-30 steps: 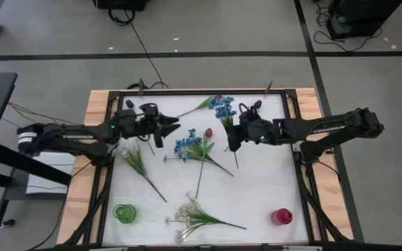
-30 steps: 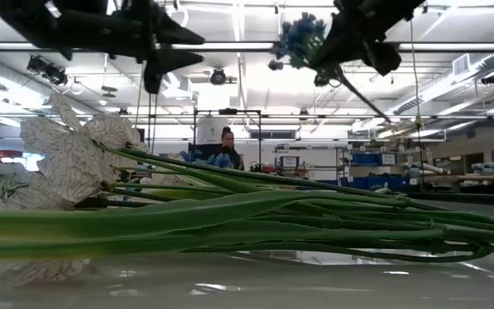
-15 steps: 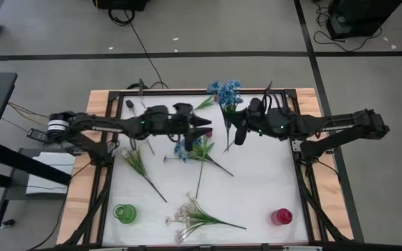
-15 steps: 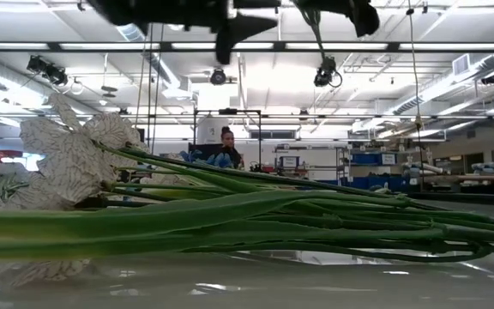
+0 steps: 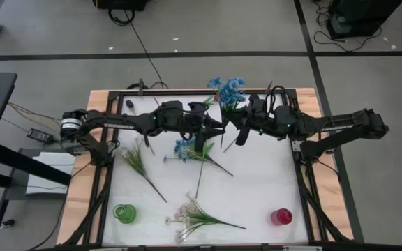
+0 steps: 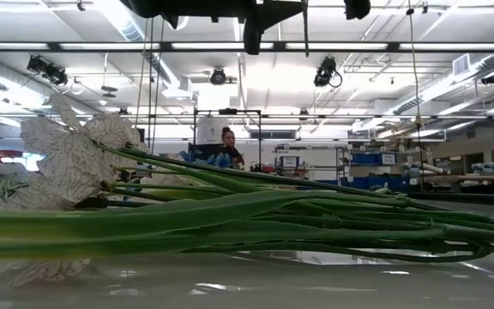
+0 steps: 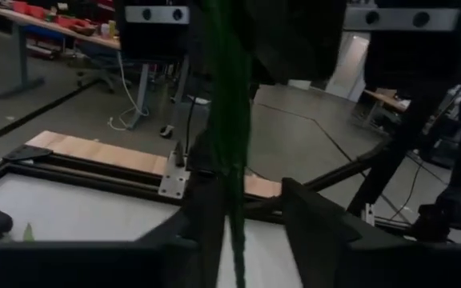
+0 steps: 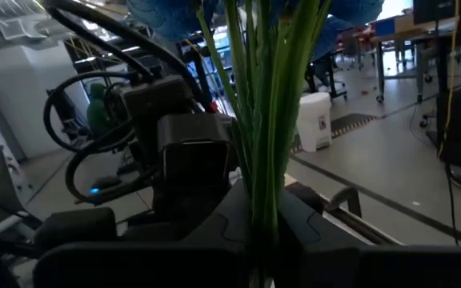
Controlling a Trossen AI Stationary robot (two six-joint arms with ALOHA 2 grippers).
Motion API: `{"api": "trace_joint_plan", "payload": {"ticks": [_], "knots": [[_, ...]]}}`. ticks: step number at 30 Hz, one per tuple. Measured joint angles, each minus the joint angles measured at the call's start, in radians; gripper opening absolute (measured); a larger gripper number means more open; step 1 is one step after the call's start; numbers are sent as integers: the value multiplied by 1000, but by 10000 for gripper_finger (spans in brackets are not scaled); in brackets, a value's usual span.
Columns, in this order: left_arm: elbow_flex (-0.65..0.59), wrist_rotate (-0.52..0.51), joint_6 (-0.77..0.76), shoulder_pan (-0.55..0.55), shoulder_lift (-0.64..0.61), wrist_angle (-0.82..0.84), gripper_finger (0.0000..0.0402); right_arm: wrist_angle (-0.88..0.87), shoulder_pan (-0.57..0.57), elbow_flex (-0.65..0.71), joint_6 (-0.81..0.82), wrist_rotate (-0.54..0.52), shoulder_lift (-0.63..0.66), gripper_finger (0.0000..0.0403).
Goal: Sort flowers into vase by color
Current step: Put the right blue flowers into the red flower vase
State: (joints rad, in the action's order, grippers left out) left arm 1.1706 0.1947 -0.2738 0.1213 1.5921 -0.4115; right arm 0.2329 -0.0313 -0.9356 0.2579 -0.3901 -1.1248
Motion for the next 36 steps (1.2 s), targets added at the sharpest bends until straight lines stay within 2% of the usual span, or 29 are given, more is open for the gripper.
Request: {"api": "trace_joint_plan", "payload": {"ticks": [4, 6, 11, 18, 22, 25, 31, 33, 36], "knots": [[0, 7, -7, 7, 0, -1, 34, 2, -2, 0, 1, 35, 0, 30], [0, 18, -7, 7, 0, -2, 12, 9, -2, 0, 1, 56, 0, 32], [0, 53, 6, 7, -1, -2, 6, 14, -2, 0, 0, 74, 0, 55], [5, 70, 58, 7, -17, 69, 2, -97, -2, 0, -60, 81, 70, 145], [31, 70, 63, 7, -26, 147, 2, -156, -2, 0, 10, 162, 104, 194], [40, 70, 73, 7, -29, 156, 1, -194, -2, 0, 49, 225, 97, 214], [65, 69, 76, 7, -28, 176, 1, -197, -2, 0, 72, 234, 68, 204], [64, 69, 76, 6, -27, 190, 1, -200, 0, 0, 80, 234, 66, 186], [64, 69, 70, 7, -27, 199, 0, -199, 2, 0, 80, 235, 63, 135]]}}
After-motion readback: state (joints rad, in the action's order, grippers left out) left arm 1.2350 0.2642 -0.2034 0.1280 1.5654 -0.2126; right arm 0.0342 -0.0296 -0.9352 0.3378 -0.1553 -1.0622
